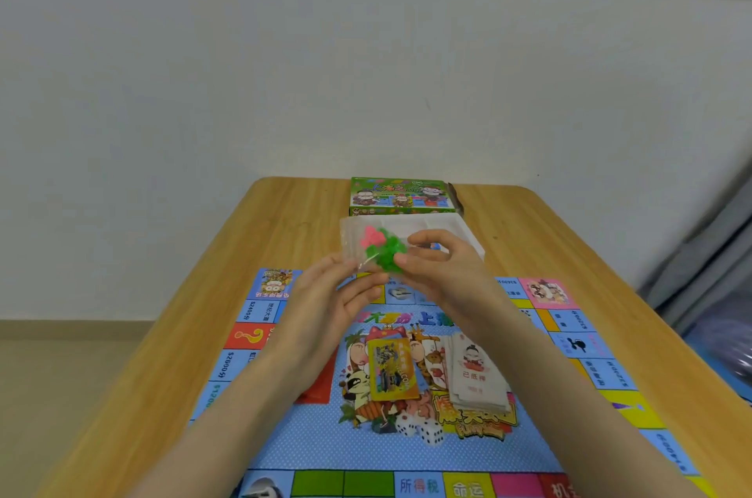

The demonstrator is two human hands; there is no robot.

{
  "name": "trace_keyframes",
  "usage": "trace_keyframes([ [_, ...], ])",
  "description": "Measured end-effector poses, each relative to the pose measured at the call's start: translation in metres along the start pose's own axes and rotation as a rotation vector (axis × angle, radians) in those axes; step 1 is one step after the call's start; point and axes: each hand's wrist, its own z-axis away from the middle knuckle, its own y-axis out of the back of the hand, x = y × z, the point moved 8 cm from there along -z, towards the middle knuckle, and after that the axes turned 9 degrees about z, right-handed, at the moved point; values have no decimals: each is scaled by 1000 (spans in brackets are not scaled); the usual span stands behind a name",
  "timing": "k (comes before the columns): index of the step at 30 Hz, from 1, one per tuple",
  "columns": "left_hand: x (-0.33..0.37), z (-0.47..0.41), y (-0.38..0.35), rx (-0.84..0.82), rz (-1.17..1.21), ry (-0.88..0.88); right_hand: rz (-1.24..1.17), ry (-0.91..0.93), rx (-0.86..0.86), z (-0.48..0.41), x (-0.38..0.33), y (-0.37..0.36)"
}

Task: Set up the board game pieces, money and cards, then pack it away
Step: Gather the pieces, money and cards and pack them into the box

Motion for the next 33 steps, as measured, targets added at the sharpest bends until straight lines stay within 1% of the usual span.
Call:
trace_keyframes([
  [2, -5, -1, 1, -9, 28, 34, -116, -79, -110, 3, 3, -8],
  [4, -7, -1, 2, -18, 6, 49, -126, -149, -179, 5, 5, -12],
  [5, -8, -2, 1, -28, -31, 51, -122, -168, -180, 5, 6, -12],
  [10, -11, 1, 0, -66, -207, 46, -166, -148, -91, -17, -7, 3],
  [12, -10, 2, 2, -53, -269, 28, -142, -107, 16, -37, -16, 23],
  [14, -9, 1, 5, -35, -309, 13, -70, -66, 142, -60, -21, 48],
  [17, -9, -1, 9, -12, -306, 3, 106, -99, 248, -89, -15, 69],
  [20, -9, -1, 10, -16, -308, 1, 301, -144, 254, -104, -7, 65],
  [23, -9, -1, 8, -27, -318, -3, 420, -122, 273, -116, -2, 57],
  [24, -9, -1, 7, -27, -323, -5, 502, -85, 294, -119, -2, 56],
  [26, -9, -2, 9, -24, -330, -5, 785, 29, 331, -125, -7, 53],
  [28, -9, -3, 10, -24, -339, -6, 1039, 131, 309, -125, -9, 46],
  [30, -9, -3, 10, -26, -350, -7, 1171, 183, 283, -126, -6, 42],
  [33, -8, -3, 11, -26, -368, -10, 1275, 276, 200, -127, 1, 32],
])
